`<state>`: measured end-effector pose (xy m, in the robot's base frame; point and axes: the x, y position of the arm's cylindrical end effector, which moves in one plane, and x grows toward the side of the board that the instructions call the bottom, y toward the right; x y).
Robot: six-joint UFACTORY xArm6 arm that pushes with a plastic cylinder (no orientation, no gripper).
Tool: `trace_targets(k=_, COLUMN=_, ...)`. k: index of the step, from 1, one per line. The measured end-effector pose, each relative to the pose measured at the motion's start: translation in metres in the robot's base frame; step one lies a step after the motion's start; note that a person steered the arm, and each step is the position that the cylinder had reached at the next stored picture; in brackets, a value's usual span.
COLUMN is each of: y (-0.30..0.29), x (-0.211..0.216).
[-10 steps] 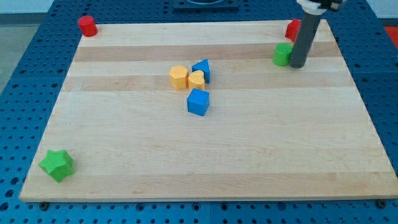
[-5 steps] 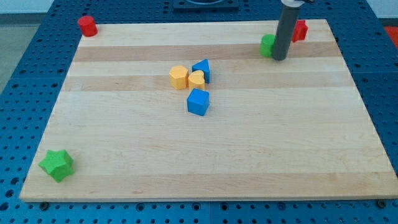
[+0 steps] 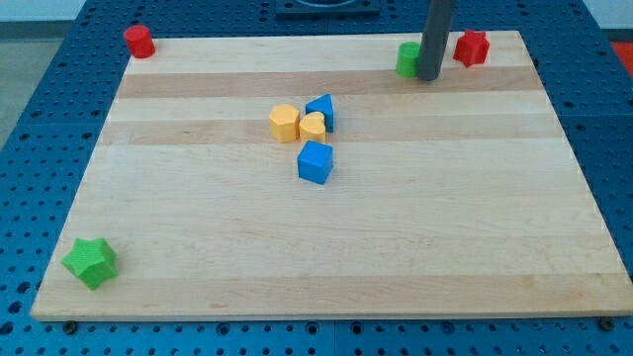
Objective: Move the green circle towards the top center of the board
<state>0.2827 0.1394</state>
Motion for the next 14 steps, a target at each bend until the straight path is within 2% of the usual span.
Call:
trace_targets(k=3, y=0.0, x=-0.026)
trace_targets(k=7, y=0.007, x=-0.031)
trace_targets(k=10, y=-0.014, x=-0.062)
trace_targets(k=14, y=-0.044, x=-0.063)
